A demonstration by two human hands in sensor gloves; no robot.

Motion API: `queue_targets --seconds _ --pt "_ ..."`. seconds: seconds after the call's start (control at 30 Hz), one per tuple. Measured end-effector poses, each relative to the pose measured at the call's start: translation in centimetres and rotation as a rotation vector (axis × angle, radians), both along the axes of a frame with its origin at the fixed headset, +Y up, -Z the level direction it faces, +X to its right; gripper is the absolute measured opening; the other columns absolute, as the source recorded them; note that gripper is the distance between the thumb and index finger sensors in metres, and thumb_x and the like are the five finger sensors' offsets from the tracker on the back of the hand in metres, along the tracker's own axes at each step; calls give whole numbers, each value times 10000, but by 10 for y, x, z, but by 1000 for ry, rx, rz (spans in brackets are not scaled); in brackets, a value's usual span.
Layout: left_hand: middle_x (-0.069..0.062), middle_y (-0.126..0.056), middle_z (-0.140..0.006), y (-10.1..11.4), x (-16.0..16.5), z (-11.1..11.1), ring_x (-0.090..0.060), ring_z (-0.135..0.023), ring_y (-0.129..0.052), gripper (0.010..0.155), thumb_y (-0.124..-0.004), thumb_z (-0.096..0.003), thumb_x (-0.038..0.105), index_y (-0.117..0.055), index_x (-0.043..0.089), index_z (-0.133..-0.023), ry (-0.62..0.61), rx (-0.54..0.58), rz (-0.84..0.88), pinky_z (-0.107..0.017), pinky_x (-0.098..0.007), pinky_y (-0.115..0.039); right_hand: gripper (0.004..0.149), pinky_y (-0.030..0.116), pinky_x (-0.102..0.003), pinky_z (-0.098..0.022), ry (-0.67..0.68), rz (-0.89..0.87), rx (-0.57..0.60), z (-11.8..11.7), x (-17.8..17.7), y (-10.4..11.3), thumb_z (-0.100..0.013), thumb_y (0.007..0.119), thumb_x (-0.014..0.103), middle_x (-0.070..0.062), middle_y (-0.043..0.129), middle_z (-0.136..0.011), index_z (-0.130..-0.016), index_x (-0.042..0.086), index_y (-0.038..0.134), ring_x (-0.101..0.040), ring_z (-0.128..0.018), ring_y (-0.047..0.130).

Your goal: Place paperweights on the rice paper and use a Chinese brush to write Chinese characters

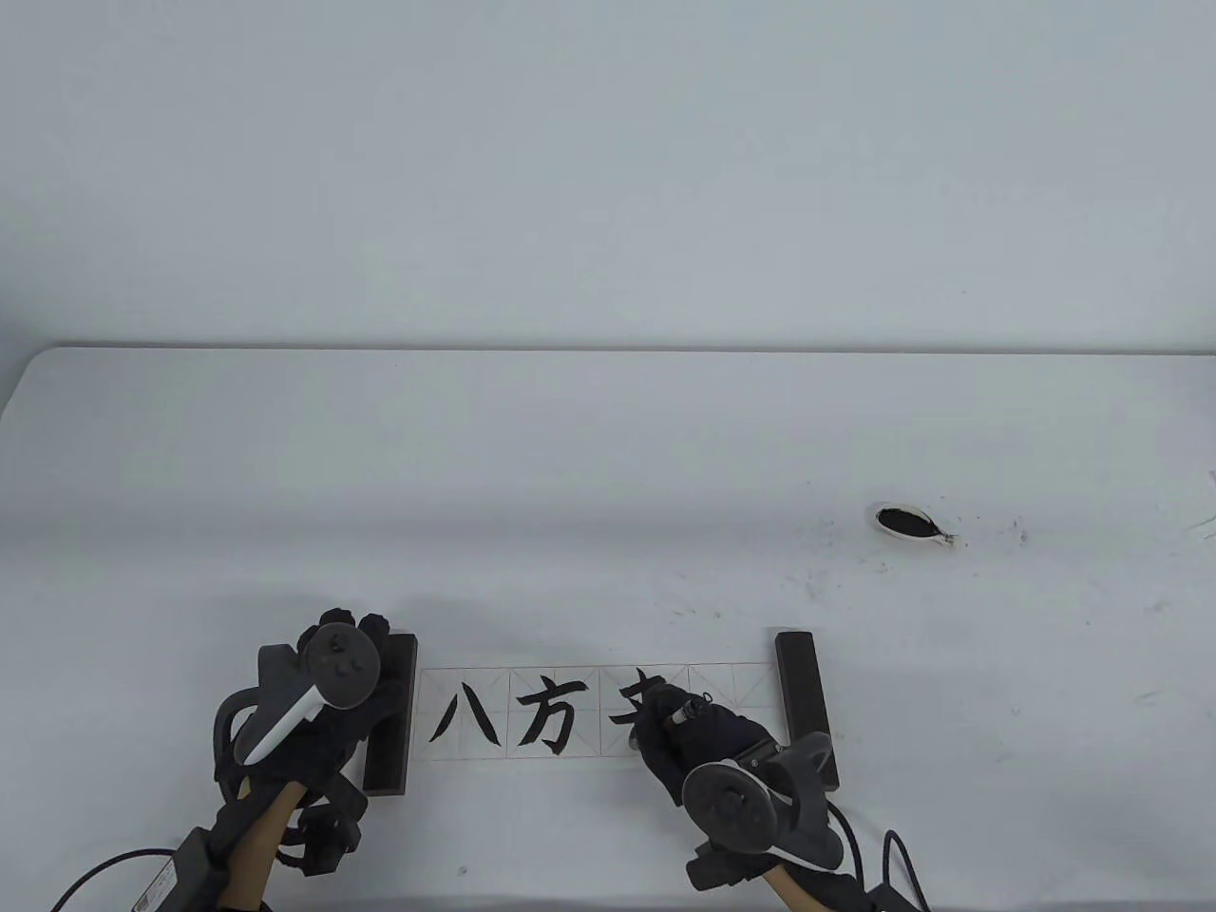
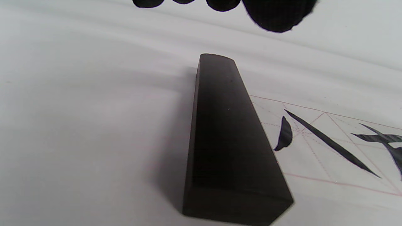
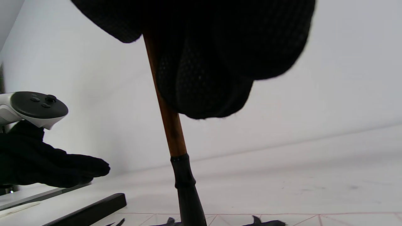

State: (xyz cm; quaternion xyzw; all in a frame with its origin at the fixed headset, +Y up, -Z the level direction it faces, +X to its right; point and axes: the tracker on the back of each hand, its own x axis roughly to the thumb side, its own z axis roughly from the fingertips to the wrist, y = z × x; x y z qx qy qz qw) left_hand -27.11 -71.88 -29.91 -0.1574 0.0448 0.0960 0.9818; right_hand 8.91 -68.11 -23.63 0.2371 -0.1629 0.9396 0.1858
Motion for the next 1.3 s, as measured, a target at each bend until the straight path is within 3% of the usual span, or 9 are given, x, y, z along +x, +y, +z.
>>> queue_targets --seconds 0.23,0.77,1.1,1.3 --pt "-75 -137 -1285 0 0 0 -387 -1218 -236 793 -587 -531 522 -199 358 -1202 1 -2 2 -866 -574 -203 416 875 -297 -264 -32 -191 -63 -6 21 7 -561 670 376 -127 988 -604 -812 66 787 -226 -405 1022" --pt "-81 -136 -1285 -1 0 0 -382 -1220 -235 793 -587 -531 522 -198 358 -1202 0 -10 1 -866 -574 -200 422 871 -334 -325 -105 3 -115 -15 31 4 -569 670 365 -149 962 -681 -855 67 758 -259 -488 1010" --pt "-76 -137 -1285 -1 0 0 -383 -1219 -235 793 -587 -531 521 -199 356 -1203 0 -10 1 -867 -573 -200 416 867 -343 -307 -134 43 -199 -14 42 17 -568 682 351 -164 970 -655 -838 48 774 -274 -462 1009" --pt "-71 -135 -1285 -1 0 0 -382 -1219 -235 794 -587 -532 521 -196 357 -1203 5 -13 2 -866 -573 -200 421 869 -338 -295 -166 28 -201 -8 62 39 -565 694 352 -170 977 -640 -832 38 783 -274 -444 1014"
